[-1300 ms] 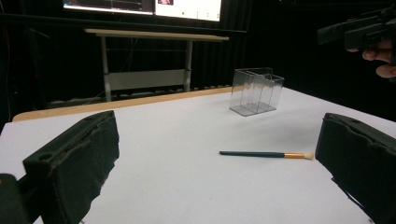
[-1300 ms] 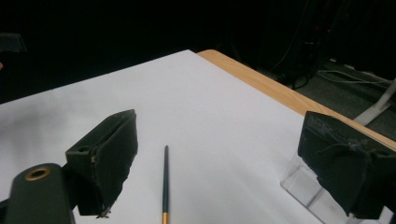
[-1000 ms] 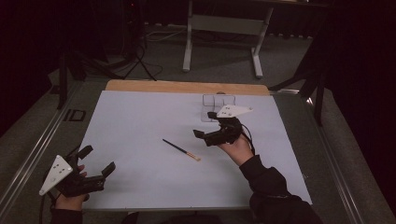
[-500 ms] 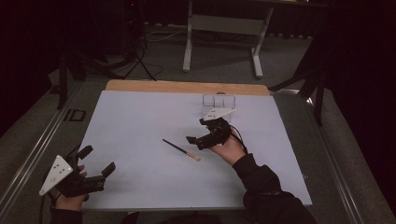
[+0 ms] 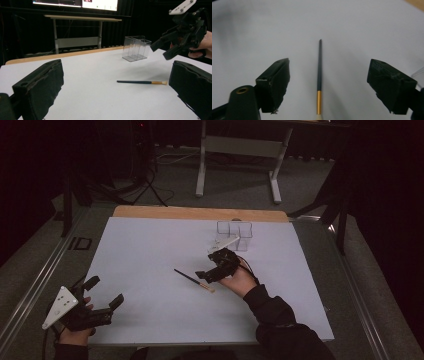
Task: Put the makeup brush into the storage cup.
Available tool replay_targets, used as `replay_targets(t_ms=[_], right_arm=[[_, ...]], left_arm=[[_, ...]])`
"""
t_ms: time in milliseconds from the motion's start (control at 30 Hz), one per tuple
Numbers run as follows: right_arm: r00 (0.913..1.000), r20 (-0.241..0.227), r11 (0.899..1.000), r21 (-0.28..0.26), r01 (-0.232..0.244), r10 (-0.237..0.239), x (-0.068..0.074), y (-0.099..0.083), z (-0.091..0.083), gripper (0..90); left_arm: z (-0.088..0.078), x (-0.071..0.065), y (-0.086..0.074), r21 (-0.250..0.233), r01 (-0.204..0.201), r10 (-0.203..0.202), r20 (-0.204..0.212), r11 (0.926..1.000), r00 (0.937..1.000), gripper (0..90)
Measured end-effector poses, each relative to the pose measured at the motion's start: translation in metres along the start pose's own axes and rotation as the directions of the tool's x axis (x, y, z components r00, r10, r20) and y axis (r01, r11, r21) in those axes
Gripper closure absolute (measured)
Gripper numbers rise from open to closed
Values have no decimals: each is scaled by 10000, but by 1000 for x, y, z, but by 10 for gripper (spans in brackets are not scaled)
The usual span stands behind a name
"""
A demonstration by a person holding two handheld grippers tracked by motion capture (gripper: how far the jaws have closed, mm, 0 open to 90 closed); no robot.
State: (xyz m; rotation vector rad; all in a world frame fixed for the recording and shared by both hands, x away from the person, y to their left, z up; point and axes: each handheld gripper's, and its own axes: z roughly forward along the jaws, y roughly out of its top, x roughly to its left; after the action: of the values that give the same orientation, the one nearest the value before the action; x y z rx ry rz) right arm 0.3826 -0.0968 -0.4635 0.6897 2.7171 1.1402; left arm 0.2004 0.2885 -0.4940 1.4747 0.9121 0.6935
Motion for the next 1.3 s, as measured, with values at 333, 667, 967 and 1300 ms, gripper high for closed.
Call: replay_targets(t_ms=[333,667,967,1300], right_arm=[[9994,-272,9938,1079,261,-233,8,-4,21,334],[9993,-121,9765,2122,378,-361,12,-7,34,506],[9973,0,9429,3257,698,-738,15,-6,49,635],[9941,247,9077,4106,862,-1056,14,-3,61,707]], left_arm=[[0,0,0,-28,60,-60,14,10000,10000,0],[0,0,0,15,58,-58,32,10000,10000,0],[0,0,0,12,72,-72,7,10000,10000,0],[0,0,0,-3,72,-72,27,10000,10000,0]])
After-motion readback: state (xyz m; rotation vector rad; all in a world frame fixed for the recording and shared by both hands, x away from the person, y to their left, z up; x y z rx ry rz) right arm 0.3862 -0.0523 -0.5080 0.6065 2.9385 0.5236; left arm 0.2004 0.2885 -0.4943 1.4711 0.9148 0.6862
